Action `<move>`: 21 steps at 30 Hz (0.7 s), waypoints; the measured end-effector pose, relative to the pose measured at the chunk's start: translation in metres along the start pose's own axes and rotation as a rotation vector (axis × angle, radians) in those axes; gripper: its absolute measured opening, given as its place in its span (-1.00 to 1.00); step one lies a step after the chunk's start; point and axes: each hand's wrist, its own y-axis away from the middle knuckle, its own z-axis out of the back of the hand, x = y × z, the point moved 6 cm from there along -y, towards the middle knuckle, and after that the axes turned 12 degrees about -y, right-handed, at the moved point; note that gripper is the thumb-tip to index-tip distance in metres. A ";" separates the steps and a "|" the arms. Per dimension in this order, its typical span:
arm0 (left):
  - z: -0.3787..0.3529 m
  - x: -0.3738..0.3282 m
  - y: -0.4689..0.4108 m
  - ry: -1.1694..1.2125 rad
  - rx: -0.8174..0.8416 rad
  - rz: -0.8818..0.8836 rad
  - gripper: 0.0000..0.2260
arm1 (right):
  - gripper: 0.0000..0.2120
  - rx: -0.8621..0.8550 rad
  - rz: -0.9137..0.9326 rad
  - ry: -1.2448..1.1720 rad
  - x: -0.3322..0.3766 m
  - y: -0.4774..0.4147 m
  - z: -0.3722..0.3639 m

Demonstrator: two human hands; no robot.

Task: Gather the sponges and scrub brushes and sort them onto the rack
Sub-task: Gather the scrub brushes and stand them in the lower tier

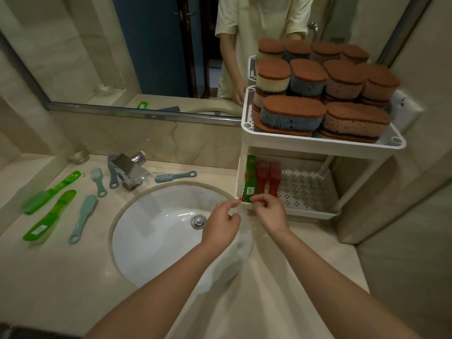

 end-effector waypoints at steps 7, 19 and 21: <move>0.045 0.043 0.027 0.177 -0.112 0.142 -0.66 | -0.78 0.146 -0.015 -0.041 0.008 0.039 -0.063; 0.169 0.167 0.053 0.228 -0.306 0.329 -0.65 | -0.78 0.384 -0.124 -0.027 0.029 0.079 -0.232; 0.194 0.187 0.050 0.224 -0.331 0.346 -0.65 | -0.78 0.426 -0.128 -0.020 0.034 0.082 -0.265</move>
